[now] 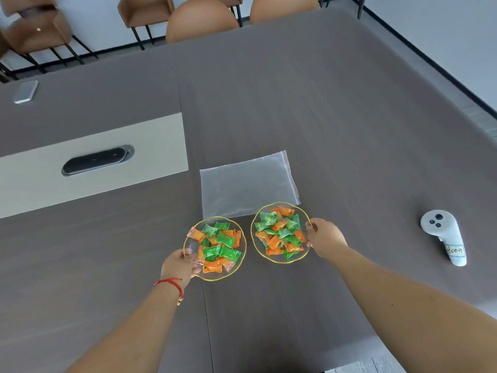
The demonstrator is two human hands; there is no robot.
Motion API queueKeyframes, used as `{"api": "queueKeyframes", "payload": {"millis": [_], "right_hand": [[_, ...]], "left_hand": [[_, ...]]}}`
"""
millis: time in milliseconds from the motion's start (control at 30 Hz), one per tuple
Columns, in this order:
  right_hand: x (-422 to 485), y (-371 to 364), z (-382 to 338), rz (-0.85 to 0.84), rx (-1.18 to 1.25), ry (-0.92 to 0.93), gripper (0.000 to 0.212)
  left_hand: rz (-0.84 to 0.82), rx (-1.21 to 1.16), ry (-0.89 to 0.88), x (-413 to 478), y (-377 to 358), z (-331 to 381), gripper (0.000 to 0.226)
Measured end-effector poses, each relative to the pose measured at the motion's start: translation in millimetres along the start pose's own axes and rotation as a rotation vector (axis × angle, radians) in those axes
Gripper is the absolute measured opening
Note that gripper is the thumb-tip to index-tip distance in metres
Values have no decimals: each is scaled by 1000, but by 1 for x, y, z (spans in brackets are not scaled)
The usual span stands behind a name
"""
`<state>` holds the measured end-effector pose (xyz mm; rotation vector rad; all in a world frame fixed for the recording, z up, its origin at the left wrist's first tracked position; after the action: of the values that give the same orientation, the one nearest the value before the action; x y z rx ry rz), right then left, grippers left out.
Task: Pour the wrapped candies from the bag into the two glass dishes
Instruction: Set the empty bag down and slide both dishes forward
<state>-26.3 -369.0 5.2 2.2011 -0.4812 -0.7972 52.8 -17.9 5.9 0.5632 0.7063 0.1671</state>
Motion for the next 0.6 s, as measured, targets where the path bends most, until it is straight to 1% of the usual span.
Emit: {"api": "queueKeyframes", "payload": {"millis": [33,100,233,400,500,600], "right_hand": [[0,3,-9,3,11,7,30],[1,8,-29,5,39,29,30],[7,17,-79,-3,71,69,25],[23,22,-156,-3,62,132,26],[37,22,-202,-13,103,174,31],[52,20,-247,-5,103,215,32]], "left_hand": [[5,-26,5,2,8,4,13],[42,-79,8,7,25,13,10],[132,-144,-60,10,62,45,8],[203,-162,-143,43,103,83,27],[198,-250,-152,82,117,97,25],[212,-331,-132,78,132,134,20]]}}
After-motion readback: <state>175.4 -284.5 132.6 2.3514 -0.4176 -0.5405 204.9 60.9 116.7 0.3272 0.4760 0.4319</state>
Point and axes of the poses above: each hand's wrist, its own x-axis towards the middle knuckle, its own y-axis out of the back of the hand, z = x × y, the point moved 1 cm from there along x, towards the middle knuckle, and after that the axes turned 8 degrees about z, right-handed, at the moved point
